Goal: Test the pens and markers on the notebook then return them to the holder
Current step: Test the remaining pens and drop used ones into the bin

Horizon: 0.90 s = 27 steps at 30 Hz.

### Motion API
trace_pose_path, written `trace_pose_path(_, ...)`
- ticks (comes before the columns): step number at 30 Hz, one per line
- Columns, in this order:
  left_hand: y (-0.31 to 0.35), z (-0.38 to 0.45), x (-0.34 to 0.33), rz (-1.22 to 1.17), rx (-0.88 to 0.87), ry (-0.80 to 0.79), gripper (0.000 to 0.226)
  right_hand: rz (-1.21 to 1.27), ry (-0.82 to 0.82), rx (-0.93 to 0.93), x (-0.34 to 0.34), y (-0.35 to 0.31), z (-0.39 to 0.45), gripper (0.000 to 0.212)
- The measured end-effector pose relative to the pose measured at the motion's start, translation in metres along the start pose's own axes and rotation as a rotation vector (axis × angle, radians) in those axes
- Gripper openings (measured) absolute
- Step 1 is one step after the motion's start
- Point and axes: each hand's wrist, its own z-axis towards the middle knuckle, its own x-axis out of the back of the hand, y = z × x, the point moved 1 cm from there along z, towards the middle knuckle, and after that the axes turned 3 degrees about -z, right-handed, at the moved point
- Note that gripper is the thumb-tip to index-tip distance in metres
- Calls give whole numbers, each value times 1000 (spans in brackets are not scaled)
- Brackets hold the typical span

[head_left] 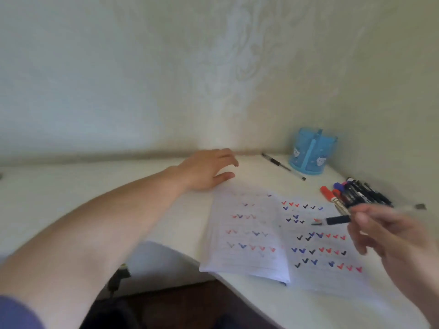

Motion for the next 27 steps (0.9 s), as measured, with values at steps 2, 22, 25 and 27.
trace_pose_path(2,-22,-44,28,83,10,32,33,18,-71,29,-32,-11,4,37)
trace_pose_path(22,2,-410,116,223,394,386,21,-523,-933,103,-359,34,-58,19)
trace_pose_path(25,2,-398,117,208,371,386,20,-540,-896,123,-351,35,-57,24)
trace_pose_path(27,1,-383,115,183,359,394,19,-505,-865,152,-339,24,-56,20)
